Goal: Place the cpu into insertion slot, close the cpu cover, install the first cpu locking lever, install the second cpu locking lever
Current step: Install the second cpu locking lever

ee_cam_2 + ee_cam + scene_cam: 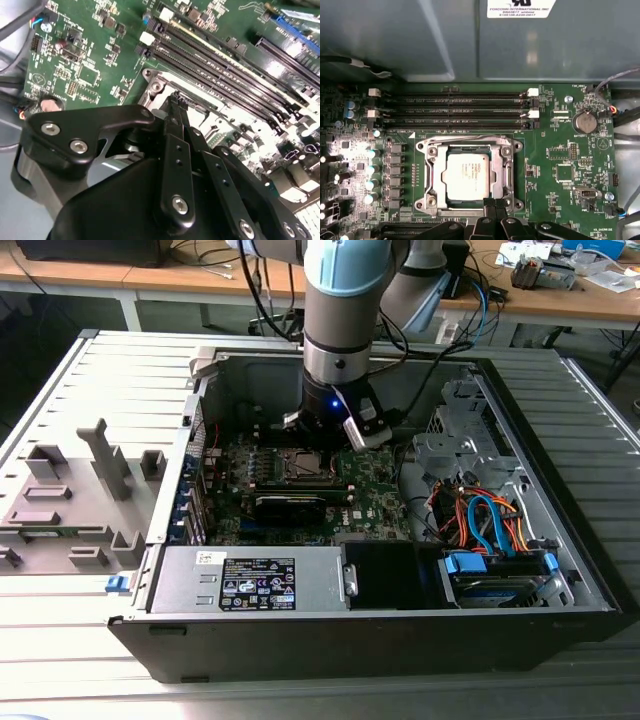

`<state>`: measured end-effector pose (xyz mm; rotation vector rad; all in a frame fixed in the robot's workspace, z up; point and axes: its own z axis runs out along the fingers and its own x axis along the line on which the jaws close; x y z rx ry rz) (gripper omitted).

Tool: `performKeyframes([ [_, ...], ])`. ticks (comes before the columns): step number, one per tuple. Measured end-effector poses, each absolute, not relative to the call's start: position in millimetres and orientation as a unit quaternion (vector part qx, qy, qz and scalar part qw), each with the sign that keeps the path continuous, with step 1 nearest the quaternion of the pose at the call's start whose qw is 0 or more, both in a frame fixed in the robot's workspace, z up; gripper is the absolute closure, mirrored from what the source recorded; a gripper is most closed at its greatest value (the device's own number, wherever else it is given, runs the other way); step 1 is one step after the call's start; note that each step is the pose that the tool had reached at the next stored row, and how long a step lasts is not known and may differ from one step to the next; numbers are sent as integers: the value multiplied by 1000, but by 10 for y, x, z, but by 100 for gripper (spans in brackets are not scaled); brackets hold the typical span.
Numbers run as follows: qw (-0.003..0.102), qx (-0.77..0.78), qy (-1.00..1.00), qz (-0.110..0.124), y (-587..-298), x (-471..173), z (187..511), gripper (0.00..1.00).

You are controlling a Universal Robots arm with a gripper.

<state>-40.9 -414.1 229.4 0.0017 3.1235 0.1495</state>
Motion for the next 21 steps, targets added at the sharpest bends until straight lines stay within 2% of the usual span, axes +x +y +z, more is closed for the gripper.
performKeyframes([
  [5, 7, 1, 998, 70, -4292, -408, 2285, 89],
  [21, 7, -3, 997, 76, -4392, -647, 2248, 89],
])
